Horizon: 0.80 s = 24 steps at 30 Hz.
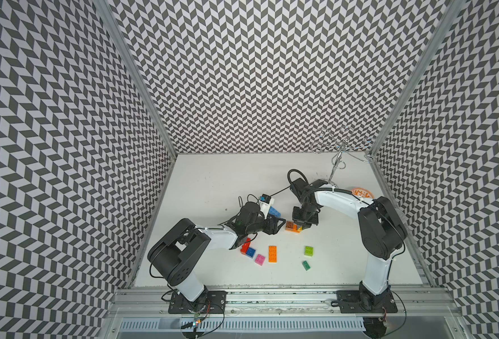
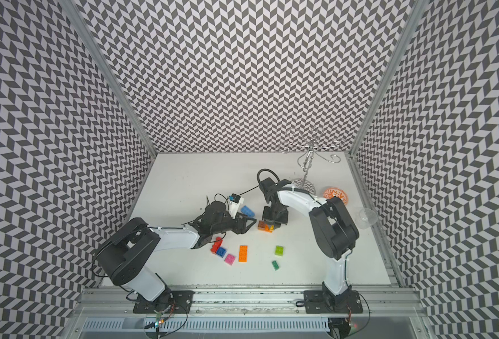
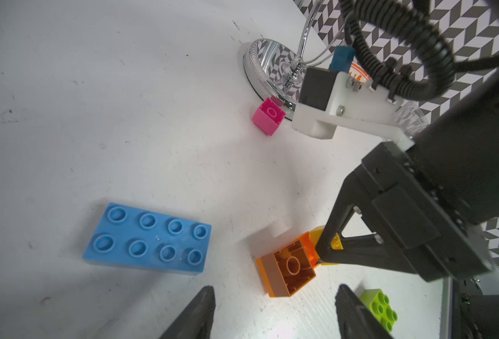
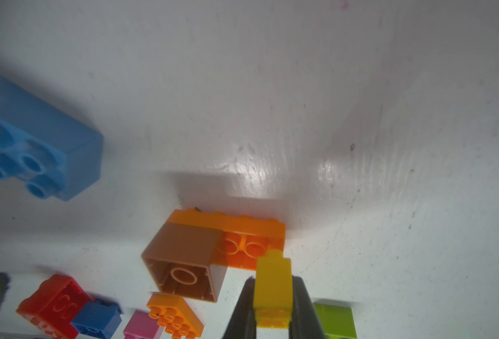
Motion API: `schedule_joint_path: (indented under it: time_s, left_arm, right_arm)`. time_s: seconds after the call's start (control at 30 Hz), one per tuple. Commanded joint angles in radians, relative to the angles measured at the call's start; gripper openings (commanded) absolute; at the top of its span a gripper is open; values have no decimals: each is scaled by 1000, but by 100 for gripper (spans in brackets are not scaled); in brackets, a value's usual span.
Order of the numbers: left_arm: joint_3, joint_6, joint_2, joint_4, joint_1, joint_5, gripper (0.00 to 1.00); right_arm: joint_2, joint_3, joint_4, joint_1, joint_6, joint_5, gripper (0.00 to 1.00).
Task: Assemble the letter p with lego
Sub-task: Assemble the lego brick with the lego brick.
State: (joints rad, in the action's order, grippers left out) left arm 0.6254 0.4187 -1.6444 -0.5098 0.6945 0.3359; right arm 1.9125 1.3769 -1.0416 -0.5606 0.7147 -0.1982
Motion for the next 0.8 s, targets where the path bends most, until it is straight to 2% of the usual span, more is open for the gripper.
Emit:
schedule_joint_path:
  time_s: [0.0,0.27,0.77]
  left_arm:
    - [37,-15,-34,25,7,20,67]
    - [101,-17,-115,73,6,25,67]
    - [140,-17,-160,111,7,20,64]
  right_arm:
    - [27,47,-46,6,7,-10,0]
    - [104,129,-124,6,0,5,0]
    - [123,104,-130,7,5,5,0]
